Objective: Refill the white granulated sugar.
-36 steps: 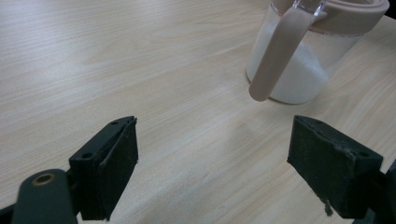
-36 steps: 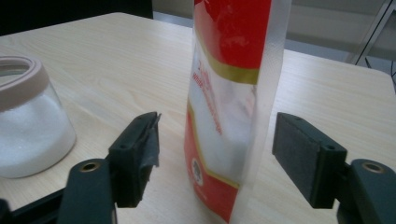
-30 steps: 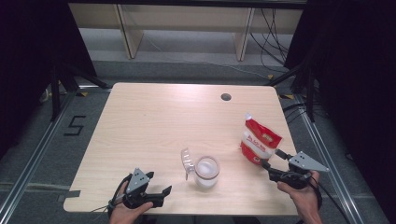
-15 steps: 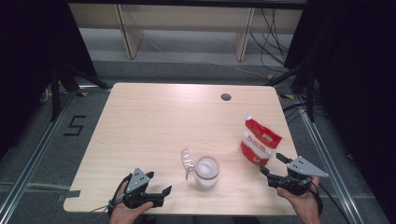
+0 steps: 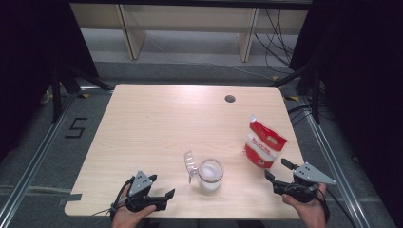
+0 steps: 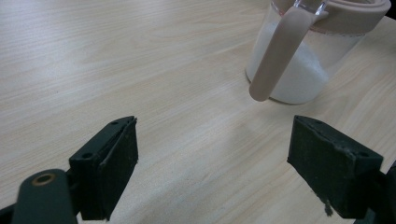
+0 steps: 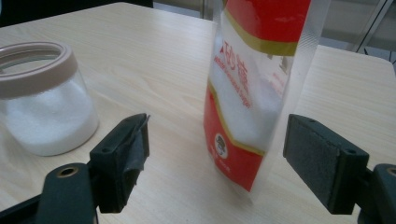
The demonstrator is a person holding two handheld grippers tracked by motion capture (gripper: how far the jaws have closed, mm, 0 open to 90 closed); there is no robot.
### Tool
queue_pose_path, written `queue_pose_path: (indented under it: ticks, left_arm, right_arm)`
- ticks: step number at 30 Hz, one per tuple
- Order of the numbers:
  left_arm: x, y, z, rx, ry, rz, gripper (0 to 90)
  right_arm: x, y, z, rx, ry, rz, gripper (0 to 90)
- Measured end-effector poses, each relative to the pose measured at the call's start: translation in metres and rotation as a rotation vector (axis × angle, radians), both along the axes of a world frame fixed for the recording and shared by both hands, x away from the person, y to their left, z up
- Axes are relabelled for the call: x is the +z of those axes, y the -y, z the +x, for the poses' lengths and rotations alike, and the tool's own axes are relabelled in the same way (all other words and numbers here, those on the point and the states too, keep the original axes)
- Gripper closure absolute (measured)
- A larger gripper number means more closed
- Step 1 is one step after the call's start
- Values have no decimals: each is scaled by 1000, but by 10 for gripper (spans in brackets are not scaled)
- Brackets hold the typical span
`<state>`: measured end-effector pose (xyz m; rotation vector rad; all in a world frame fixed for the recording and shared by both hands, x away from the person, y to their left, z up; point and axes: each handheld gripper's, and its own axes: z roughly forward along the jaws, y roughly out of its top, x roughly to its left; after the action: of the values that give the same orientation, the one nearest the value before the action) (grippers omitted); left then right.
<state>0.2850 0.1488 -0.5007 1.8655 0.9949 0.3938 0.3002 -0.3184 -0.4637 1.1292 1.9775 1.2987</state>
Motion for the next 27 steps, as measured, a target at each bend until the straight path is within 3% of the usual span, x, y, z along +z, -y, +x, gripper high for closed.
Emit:
queue_pose_path:
  ticks: [1,8,10,11,16,17,19,27]
  left_arm:
    - [0,0,0,2,0,-1,155]
    - [0,-1,0,-2,0,9,155]
    - [0,0,0,18,-15,-4,155]
    - [-1,0,0,16,-14,-7,155]
    - [0,-1,0,5,-4,8,155]
    - [0,-1,0,3,-2,9,155]
    - [0,1,0,11,-14,-8,155]
    - [-1,2,0,12,-19,-16,155]
  right_arm:
    - [0,1,1,17,33,-13,233]
    - [1,-2,-5,26,19,14,225]
    - [0,-2,-5,28,15,17,225]
    - [-1,-2,-4,49,36,9,224]
    - [-1,-4,-8,57,15,8,222]
    - [-1,-6,-11,52,-6,29,222]
    - [-2,-6,-10,78,20,7,221]
    - [-4,-9,-17,91,3,14,228]
